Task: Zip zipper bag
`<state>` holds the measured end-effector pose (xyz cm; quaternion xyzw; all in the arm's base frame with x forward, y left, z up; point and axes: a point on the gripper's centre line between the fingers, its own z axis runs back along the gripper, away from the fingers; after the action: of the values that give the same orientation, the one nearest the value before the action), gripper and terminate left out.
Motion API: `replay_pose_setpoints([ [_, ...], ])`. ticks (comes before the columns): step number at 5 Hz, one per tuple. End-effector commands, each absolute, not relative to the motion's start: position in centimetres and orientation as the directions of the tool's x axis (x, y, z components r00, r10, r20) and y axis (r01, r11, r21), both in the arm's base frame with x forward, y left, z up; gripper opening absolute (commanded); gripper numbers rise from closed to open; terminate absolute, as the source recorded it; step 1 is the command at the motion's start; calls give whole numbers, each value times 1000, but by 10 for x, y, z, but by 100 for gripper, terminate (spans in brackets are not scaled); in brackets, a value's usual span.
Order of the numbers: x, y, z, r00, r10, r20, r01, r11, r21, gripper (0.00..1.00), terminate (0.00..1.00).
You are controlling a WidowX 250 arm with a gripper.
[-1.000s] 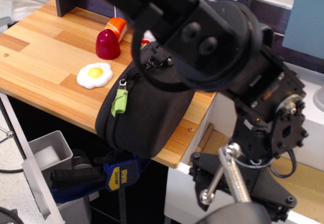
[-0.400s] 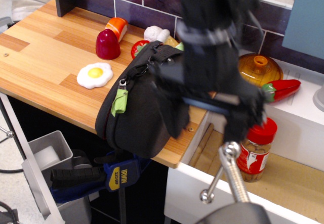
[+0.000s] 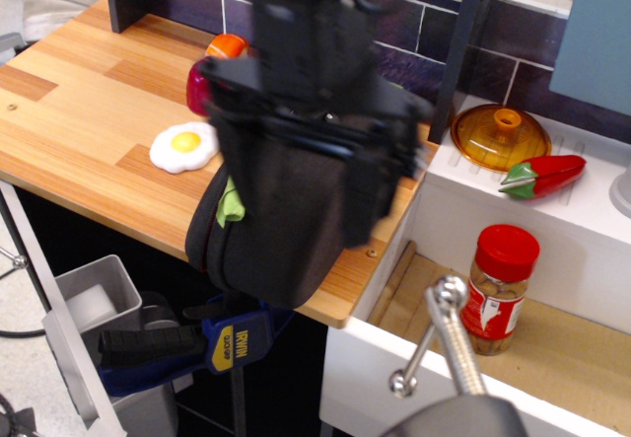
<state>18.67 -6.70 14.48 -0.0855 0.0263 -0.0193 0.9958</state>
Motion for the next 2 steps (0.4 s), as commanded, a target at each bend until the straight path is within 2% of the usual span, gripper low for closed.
replay_pose_setpoints([
  [1,207,-41,137,1000,14,-18,-17,983,-185,100,0],
  [2,211,-27,126,998,33,-46,-40,984,-171,100,0],
])
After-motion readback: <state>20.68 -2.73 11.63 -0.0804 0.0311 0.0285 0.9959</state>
